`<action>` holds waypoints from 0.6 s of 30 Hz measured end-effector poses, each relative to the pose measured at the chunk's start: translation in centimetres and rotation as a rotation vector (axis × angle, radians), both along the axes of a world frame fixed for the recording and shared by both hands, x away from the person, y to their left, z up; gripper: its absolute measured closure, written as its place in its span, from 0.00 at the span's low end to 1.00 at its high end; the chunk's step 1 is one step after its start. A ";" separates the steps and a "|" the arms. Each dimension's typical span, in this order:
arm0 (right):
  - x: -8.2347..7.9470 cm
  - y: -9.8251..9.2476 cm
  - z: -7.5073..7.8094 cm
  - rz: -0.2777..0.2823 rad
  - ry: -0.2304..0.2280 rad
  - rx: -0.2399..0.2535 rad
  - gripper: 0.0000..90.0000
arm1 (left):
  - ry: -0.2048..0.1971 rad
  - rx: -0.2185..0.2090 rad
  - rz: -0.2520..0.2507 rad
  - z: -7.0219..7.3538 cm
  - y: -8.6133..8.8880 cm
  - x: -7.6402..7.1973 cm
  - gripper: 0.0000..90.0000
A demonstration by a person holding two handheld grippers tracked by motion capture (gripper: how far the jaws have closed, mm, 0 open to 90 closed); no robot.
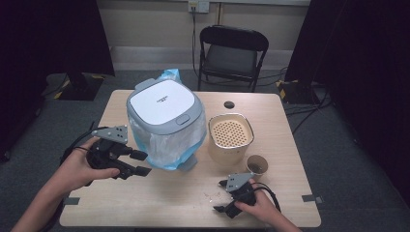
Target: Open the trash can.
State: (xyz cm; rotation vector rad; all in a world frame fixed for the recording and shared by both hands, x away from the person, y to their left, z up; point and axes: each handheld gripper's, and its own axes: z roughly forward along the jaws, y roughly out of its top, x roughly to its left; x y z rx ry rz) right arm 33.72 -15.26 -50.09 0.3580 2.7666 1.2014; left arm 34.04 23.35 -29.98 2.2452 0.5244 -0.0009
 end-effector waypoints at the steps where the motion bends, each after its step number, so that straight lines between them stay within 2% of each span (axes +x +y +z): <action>1: 0.0 0.0 0.0 0.000 0.000 0.000 0.12 | -0.001 0.004 -0.003 0.2 -0.1 0.1 0.50; 6: 0.0 0.0 0.0 0.000 0.001 0.000 0.12 | -0.007 -0.010 -0.008 1.2 -0.4 0.3 0.54; 15: 0.0 0.0 0.0 0.000 0.001 0.000 0.12 | -0.040 0.005 -0.017 2.6 -1.0 0.6 0.58; 16: 0.0 0.0 0.0 0.000 0.001 0.000 0.12 | -0.046 0.017 -0.026 2.8 -1.0 0.7 0.59; 18: 0.0 0.0 0.0 0.000 0.001 0.000 0.12 | -0.043 0.009 -0.007 3.0 -1.2 0.7 0.59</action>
